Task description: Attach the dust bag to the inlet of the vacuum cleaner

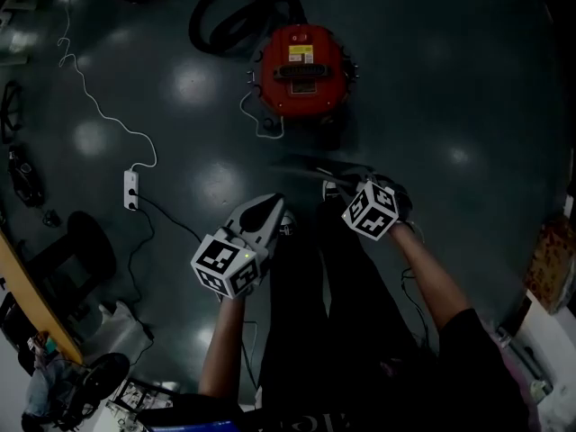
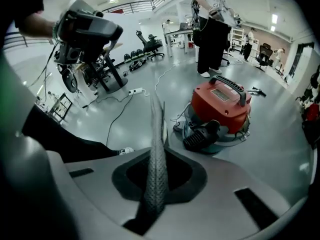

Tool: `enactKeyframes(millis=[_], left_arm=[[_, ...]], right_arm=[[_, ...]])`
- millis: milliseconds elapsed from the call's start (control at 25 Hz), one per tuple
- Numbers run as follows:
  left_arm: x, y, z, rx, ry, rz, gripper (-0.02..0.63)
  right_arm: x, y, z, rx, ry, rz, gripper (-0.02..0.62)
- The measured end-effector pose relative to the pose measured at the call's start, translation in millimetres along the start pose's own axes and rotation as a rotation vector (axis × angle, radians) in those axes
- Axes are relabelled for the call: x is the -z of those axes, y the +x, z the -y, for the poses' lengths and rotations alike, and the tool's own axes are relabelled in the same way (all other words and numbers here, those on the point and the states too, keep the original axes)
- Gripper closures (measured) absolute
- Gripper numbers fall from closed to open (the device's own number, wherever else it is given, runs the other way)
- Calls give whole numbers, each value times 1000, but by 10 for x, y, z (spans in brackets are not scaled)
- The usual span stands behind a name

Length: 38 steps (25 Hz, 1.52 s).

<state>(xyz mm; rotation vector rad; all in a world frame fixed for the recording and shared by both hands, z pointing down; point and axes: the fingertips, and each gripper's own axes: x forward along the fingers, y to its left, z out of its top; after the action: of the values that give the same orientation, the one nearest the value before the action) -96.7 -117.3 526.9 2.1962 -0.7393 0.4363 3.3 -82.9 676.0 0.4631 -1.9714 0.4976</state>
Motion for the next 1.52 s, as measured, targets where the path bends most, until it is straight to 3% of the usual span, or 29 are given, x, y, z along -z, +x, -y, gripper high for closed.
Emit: enactKeyframes(millis=[320, 640, 1000, 1280, 1520], left_arm=[[145, 424, -221, -3, -34, 19, 600], [292, 839, -351, -1, -29, -26, 601], [282, 1023, -400, 17, 9, -59, 601], [338, 1039, -470, 10, 9, -64, 601], [418, 1076, -438, 12, -13, -77, 601]], right_arm=[[230, 534, 401, -26, -55, -13, 557], [305, 826, 768, -43, 42, 3, 557], [448, 921, 888, 9, -22, 32, 555], [487, 974, 946, -70, 81, 72, 555], [540, 984, 934, -35, -37, 40, 555]])
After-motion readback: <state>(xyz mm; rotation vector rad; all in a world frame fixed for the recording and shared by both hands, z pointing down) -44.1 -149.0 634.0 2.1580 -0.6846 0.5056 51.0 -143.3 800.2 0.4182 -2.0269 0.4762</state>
